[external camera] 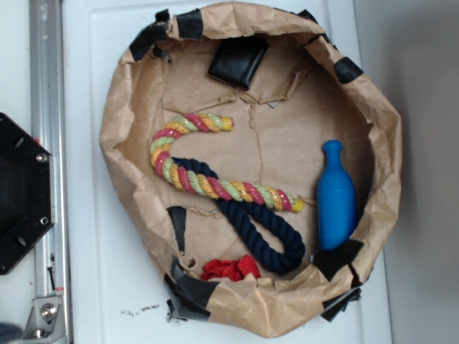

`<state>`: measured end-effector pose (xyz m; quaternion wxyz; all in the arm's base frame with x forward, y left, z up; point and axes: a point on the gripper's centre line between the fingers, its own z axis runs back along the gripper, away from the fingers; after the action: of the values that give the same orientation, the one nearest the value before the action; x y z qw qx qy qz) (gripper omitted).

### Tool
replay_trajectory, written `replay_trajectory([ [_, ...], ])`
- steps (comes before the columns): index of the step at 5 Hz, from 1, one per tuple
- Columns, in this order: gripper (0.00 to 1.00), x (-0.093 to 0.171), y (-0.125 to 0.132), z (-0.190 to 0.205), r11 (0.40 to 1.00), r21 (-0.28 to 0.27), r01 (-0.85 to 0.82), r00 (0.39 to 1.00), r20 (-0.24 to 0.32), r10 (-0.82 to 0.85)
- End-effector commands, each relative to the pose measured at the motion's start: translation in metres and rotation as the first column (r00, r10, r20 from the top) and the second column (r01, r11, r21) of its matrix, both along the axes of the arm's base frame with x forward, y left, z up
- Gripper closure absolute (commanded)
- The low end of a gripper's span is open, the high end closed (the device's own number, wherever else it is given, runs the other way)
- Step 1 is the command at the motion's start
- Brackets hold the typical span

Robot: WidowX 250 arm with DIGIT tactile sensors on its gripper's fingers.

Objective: Grab the blue bottle.

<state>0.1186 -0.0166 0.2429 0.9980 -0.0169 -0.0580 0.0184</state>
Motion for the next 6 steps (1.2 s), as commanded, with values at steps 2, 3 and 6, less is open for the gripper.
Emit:
replay_trajectory([
  [2,0.00,0.041,0.015,-0.050,0.990,-0.033,0.137,0.979,0.154,-0.131],
  [3,0.00,0.080,0.018,-0.071,0.968,0.067,0.241,0.957,0.150,-0.249],
  [6,0.00,0.193,0.004,-0.137,0.837,0.217,0.503,0.799,0.251,-0.546],
])
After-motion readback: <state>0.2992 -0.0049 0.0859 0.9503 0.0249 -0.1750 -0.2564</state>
